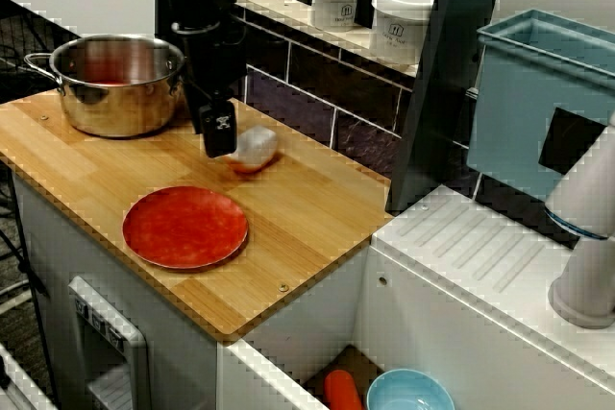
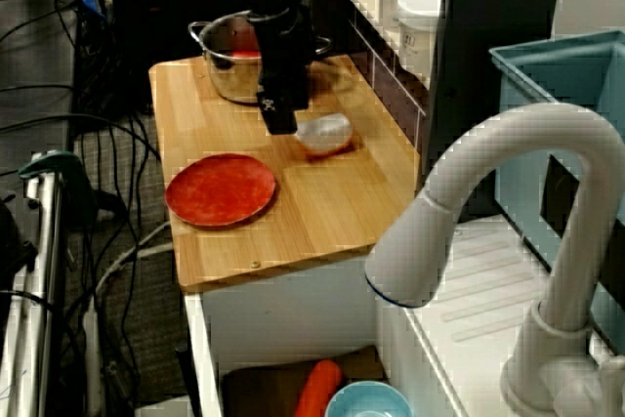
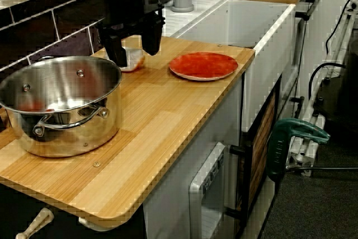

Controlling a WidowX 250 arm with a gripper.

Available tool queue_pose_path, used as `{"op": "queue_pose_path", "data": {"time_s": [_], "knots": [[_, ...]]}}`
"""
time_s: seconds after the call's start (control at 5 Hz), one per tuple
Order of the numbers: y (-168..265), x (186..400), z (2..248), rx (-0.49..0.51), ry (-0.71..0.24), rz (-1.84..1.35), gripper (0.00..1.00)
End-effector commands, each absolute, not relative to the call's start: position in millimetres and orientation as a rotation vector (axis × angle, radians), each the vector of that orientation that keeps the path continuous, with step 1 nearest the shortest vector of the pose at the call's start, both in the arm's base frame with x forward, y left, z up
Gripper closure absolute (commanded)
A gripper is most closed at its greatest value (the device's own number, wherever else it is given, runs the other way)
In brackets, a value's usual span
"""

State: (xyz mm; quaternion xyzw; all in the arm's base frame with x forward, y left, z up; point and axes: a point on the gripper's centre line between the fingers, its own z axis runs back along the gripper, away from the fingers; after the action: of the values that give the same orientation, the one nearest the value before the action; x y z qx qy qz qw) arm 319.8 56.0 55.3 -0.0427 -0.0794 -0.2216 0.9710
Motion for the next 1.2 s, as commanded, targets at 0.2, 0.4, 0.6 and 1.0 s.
{"op": "queue_pose_path", "data": {"time_s": [0.2, 0.4, 0.6, 1.0], "knots": [[86, 281, 110, -0.065, -0.268, -0.409, 0.00], [106, 276, 122, -0.070, -0.285, -0.334, 0.00], [135, 275, 129, -0.082, -0.315, -0.243, 0.00], [158, 285, 141, -0.108, -0.337, -0.188, 0.00]]}}
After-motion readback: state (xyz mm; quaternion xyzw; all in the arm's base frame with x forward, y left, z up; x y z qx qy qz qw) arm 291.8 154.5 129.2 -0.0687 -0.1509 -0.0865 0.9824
